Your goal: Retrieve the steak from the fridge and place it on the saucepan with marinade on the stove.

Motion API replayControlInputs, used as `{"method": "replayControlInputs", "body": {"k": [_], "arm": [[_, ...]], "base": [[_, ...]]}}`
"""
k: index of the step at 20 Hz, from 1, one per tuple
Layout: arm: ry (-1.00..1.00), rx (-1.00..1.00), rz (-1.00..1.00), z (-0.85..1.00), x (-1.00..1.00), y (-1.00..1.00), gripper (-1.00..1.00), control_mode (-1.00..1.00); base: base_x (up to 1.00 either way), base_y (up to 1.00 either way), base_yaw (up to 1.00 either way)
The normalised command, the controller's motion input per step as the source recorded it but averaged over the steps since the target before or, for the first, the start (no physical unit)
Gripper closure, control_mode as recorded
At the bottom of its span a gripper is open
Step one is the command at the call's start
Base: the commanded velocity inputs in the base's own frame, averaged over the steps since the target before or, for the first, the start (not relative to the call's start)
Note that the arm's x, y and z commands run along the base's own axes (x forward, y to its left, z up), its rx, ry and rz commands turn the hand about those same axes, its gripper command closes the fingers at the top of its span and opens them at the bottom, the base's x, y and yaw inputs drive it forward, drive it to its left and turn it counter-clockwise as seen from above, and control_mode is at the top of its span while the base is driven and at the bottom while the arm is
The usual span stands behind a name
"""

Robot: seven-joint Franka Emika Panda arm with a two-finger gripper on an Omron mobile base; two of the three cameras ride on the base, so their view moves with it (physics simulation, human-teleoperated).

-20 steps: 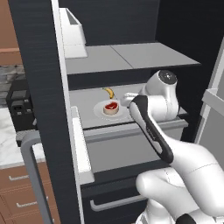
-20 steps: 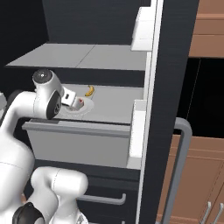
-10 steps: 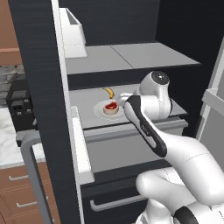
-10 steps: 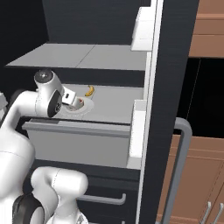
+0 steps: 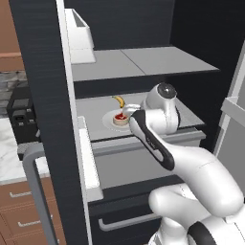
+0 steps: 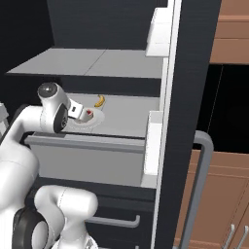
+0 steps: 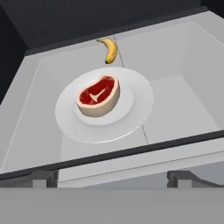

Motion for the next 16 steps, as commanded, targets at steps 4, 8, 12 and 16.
{"method": "replayControlInputs", "body": {"k": [4, 8, 12, 16], "arm": [[0.00, 0.00, -0.10, 0.00, 0.20, 0.04, -1.00, -1.00], [0.00, 0.00, -0.12, 0.00, 0.14, 0.02, -1.00, -1.00], [0.00, 0.00, -0.11, 0.00, 0.09, 0.03, -1.00, -1.00], [0.00, 0.00, -0.06, -0.04, 0.11, 0.00, -1.00, -1.00]], "base": [[0.00, 0.00, 0.00], [0.00, 0.00, 0.00], [0.00, 0.00, 0.00], [0.00, 0.00, 0.00]]}}
